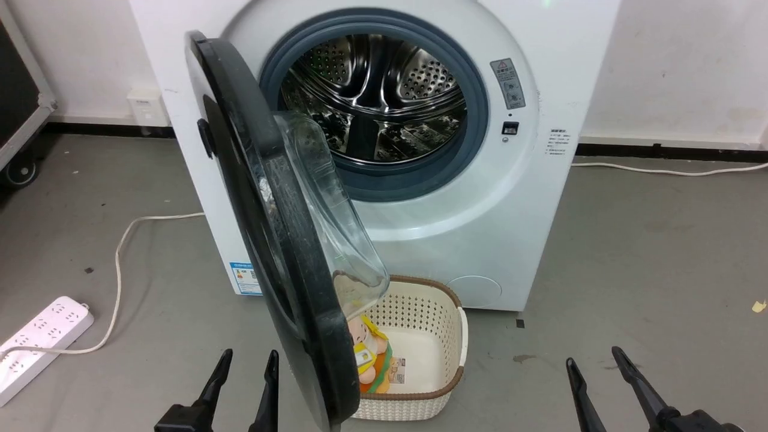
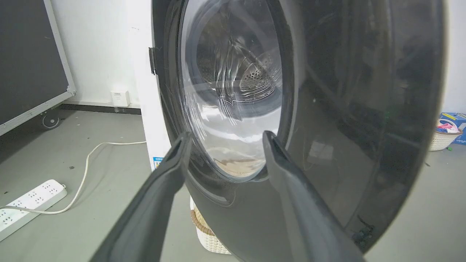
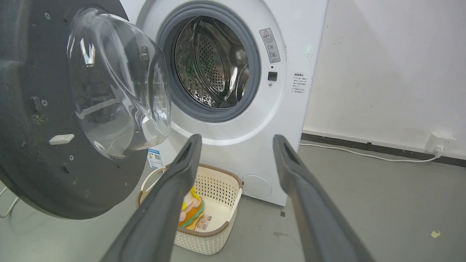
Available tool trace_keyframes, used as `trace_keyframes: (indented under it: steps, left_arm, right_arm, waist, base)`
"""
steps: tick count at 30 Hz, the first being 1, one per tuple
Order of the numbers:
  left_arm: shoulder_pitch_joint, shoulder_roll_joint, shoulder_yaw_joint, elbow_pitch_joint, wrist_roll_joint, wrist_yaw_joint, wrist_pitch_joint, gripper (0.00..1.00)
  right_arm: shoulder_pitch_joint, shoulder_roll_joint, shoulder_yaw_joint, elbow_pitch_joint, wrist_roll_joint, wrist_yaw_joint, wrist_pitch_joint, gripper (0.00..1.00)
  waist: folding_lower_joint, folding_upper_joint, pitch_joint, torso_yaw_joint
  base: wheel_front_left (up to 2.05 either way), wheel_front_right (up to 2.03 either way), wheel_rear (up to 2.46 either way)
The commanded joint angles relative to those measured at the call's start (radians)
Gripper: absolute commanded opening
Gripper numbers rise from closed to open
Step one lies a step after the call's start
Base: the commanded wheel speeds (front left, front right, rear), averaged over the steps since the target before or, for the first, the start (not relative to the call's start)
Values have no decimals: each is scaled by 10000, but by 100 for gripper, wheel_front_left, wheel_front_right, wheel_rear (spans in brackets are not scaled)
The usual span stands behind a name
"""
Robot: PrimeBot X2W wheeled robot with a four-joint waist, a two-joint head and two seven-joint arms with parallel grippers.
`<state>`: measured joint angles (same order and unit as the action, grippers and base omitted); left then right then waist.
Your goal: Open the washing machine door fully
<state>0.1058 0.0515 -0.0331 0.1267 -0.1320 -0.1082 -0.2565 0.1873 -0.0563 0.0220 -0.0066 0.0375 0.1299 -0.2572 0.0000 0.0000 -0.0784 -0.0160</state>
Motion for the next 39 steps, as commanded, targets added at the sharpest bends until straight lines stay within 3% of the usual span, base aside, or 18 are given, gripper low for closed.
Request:
trace_keyframes:
  steps: [1,8,9,10,18,25,28,32,34,39]
  left_arm:
    - [121,-2,1,-35,75,7,-53,100]
    - [64,-9,-22,-112,136,31,-53,100]
    - [59,-9,-30,-113,132,29,-53,81]
    - [54,-10,-36,-108,119,25,-53,0]
    - [-90,-11,249,-617,-223,253,-53,0]
    - [-1031,-12,1026,-3420,-699,1102,-53,0]
    - [-1347,-12,991,-4121,-650,1187,-53,0]
    - [-1835,-12,77,-5175,-451,1025,-53,0]
    - [-1851,-12,-215,-5222,-359,956,-53,0]
    - [-1572,-12,-2043,-4699,-236,690,17,0]
  right_arm:
    - [98,54,32,-62,95,8,-44,100]
    - [19,58,-33,-111,340,8,-45,100]
    - [10,58,-32,-121,361,8,-45,100]
    - [3,59,-28,-131,376,8,-45,100]
    - [-1,59,-5,-127,446,8,-45,100]
    - [-12,60,-34,-67,564,8,-45,100]
    - [-20,60,-22,-44,588,8,-45,100]
    - [-18,60,65,44,630,8,-45,100]
    - [-17,60,87,58,639,8,-45,100]
    - [-9,60,74,123,837,8,-45,100]
  waist:
    - [0,0,3,52]
    - [0,0,-9,190]
    - [0,0,-9,198]
    - [0,0,-6,204]
    - [0,0,13,224]
    - [0,0,69,266]
    - [0,0,75,263]
    - [0,0,59,227]
    - [0,0,53,213]
    - [0,0,32,157]
  base:
    - [0,0,0]
    - [0,0,0]
    - [0,0,0]
    - [0,0,0]
    - [0,0,0]
    - [0,0,0]
    - [0,0,0]
    - [0,0,0]
    - [0,0,0]
    - [0,0,0]
